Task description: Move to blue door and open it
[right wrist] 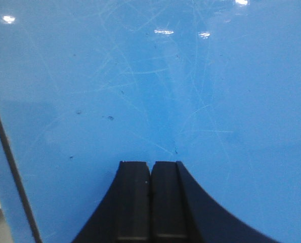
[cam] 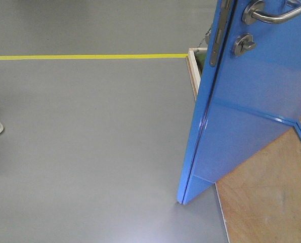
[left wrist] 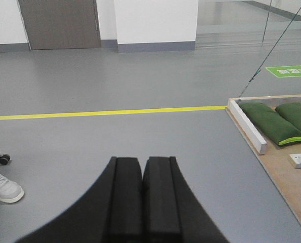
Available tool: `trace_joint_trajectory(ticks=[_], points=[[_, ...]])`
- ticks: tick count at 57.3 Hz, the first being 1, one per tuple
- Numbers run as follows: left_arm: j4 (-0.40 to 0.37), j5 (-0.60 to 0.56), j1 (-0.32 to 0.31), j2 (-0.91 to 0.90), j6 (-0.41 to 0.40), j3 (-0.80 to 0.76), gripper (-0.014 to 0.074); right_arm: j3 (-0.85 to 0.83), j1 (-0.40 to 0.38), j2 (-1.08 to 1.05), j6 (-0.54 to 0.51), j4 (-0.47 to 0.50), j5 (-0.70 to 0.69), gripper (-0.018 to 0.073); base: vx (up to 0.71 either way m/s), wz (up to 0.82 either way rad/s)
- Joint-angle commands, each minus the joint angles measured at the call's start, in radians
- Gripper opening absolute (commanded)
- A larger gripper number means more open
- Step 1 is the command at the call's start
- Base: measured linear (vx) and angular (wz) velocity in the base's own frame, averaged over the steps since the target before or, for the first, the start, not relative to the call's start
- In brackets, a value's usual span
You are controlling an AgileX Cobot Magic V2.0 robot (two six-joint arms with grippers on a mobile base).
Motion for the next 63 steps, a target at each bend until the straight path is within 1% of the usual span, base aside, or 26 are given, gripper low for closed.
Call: trace_joint_trajectory(ticks=[1, 27, 63], points=[[-0.006, -0.077, -0.007, -0.011, -0.001, -0.026, 0.0073, -0.030, 0.000, -0.033, 0.000, -0.018, -0.070, 0.0012, 0.06, 0.01], [-0.006, -0.077, -0.007, -0.011, -0.001, -0.026, 0.0073, -0.030, 0.000, -0.033, 0.000, -0.018, -0.070, 0.0012, 0.12, 0.04], [-0.006, -0.077, -0.007, -0.011, -0.001, -0.026, 0.0073, -0.031, 0.000, -0.033, 0.000, -0.018, -0.067, 0.0012, 0.23, 0.10]])
